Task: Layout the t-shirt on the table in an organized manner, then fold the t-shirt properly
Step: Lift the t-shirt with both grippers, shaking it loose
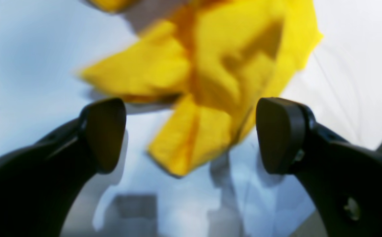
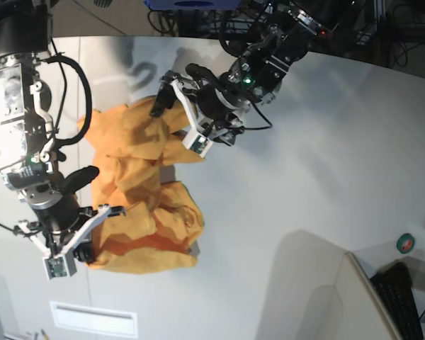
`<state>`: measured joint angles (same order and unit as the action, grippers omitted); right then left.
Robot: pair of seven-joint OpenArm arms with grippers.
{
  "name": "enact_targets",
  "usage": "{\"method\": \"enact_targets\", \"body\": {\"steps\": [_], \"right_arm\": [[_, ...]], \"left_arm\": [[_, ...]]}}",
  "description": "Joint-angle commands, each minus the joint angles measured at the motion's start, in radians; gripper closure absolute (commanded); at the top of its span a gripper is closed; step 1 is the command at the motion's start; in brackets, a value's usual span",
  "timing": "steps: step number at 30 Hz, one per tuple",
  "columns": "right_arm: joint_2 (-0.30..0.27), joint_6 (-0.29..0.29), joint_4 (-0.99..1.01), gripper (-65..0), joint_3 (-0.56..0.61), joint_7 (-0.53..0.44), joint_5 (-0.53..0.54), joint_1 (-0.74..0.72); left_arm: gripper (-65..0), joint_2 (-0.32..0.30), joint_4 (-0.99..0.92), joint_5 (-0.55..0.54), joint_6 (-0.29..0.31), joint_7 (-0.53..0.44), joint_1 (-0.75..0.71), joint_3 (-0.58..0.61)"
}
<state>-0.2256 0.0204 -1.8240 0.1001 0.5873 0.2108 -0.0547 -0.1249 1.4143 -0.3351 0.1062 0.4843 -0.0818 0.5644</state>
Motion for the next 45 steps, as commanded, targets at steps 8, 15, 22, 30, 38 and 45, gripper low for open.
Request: {"method": "enact_targets", "body": {"steps": [8,15,22,30,38,45], "right_arm": [[-0.007,0.000,-0.015,0.0,-0.012,-0.026,-0.001,-0.020],[-0.021,0.002,0.037,0.0,-0.195,-0.026,-0.003,-0.024],[-0.021,0.002,0.102,0.0,-0.236,-0.031,-0.001,-0.047],[-0.073,0.002,0.263,0.0,-0.233,-0.036,-0.001,-0.196],[-0.189,0.003,0.333,0.0,-0.236,-0.031,-0.001,-0.423],[-0.263,0.003,0.148,0.0,-0.360,-0.034,0.000,-0.417]], "left_arm": [[-47.7,0.092,-0.175,-0.005,0.005,-0.019,0.110,0.047],[0.0,0.089,-0.226,0.003,0.003,-0.014,0.149,-0.117],[0.0,0.089,-0.234,0.003,0.003,0.034,0.350,-0.189],[0.0,0.097,-0.427,0.004,0.003,0.030,0.640,-0.179],[0.0,0.182,-0.663,-0.003,0.003,-0.092,0.986,-0.188],[0.0,0.173,-0.373,-0.006,0.003,-0.025,1.014,-0.192]]}}
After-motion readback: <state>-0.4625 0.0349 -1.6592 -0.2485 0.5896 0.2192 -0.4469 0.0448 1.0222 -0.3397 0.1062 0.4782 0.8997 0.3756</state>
